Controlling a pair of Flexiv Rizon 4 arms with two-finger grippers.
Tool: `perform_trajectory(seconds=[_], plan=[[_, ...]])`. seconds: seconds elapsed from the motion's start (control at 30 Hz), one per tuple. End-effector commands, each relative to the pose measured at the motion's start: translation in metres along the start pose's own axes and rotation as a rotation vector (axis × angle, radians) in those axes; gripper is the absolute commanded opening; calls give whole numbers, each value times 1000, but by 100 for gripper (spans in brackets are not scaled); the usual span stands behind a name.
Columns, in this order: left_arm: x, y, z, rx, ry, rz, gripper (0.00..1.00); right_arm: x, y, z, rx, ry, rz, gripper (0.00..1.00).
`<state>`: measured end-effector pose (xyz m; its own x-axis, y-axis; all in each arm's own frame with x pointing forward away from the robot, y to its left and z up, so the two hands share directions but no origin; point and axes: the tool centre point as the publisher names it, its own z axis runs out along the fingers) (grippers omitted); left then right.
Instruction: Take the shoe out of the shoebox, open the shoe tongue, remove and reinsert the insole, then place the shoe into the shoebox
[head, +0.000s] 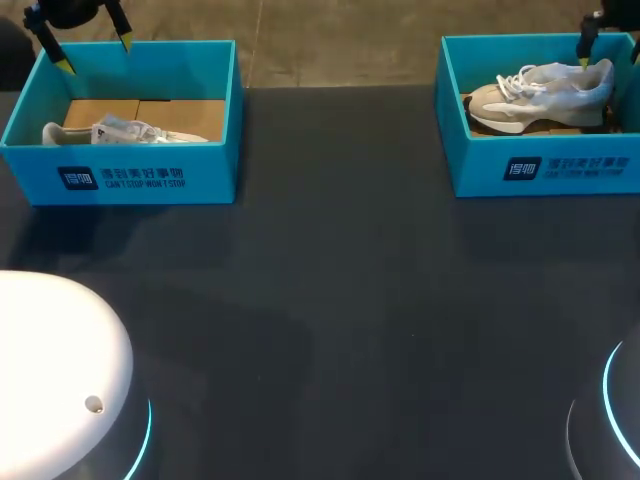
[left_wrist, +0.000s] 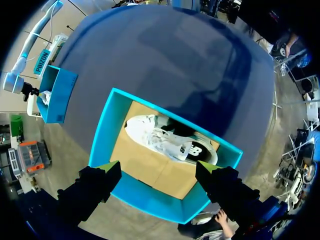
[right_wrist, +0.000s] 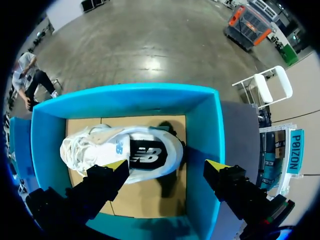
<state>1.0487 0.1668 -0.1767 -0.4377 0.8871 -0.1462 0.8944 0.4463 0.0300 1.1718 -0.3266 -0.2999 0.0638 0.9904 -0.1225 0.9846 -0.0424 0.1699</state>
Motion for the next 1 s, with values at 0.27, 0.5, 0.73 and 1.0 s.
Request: perform_trajectory(seconds=[0.27, 0.5, 0.73, 1.0], plan=[[0, 0, 0, -1, 2, 0, 100, -6, 18, 29, -3, -72, 68, 100], [0, 0, 0, -1, 2, 0, 100, -10, 16, 44, 17, -87, 89, 100], [0, 0, 0, -1, 2, 0, 100, -6, 14, 60, 47, -99, 85, 96], [0, 0, 0, -1, 2, 0, 100, -2, 9, 72, 71, -114, 87, 65]])
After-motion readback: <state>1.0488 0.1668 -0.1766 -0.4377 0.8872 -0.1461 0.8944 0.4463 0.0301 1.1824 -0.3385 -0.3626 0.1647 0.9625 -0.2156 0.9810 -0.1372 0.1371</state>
